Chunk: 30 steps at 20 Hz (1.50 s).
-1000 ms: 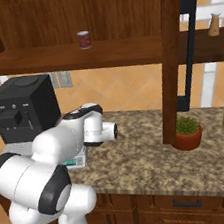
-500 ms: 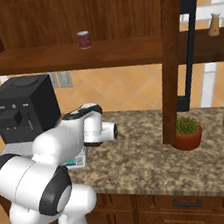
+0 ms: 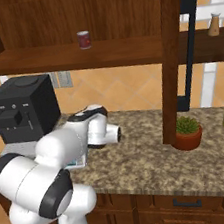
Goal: Pick the honey bottle and place it on the digital scale for weighing, and close the cabinet.
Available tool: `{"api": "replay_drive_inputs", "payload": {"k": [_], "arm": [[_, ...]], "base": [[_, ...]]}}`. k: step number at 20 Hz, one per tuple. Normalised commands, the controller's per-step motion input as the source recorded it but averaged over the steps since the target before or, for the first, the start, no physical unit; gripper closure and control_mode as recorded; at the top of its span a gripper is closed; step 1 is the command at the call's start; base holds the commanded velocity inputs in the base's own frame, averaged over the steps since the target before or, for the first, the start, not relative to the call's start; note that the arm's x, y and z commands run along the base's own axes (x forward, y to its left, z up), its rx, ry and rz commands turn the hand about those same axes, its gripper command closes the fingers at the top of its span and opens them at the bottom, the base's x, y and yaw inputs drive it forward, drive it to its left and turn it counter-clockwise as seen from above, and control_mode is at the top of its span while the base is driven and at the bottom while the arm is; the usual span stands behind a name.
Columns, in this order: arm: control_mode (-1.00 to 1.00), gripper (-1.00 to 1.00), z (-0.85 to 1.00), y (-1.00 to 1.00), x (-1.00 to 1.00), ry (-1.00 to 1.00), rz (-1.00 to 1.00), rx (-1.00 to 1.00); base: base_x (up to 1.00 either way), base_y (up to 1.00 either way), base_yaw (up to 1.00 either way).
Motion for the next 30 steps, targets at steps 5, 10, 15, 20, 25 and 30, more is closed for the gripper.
{"api": "replay_drive_inputs", "payload": {"k": [5,10,15,20,25,30], "arm": [[-1.00,-1.00,0.00,-0.15,0.00,0.00,0.00,0.01],[-1.00,-1.00,0.00,-0.09,-0.11,-0.03,0.00,0.01],[-1.00,-1.00,0.02,-0.22,-0.30,-0.06,0.00,0.02],[-1.00,-1.00,0.16,-0.57,-0.59,-0.21,-0.09,0.08],[-1.00,-1.00,0.39,-0.73,-0.65,-0.41,-0.13,0.16],[-1.00,-1.00,0.63,-0.82,-0.20,-0.44,-0.16,0.19]], "base": [[0.00,0.00,0.00],[0.00,0.00,0.00],[0.00,0.00,0.00],[0.00,0.00,0.00],[0.00,0.00,0.00],[0.00,0.00,0.00]]}}
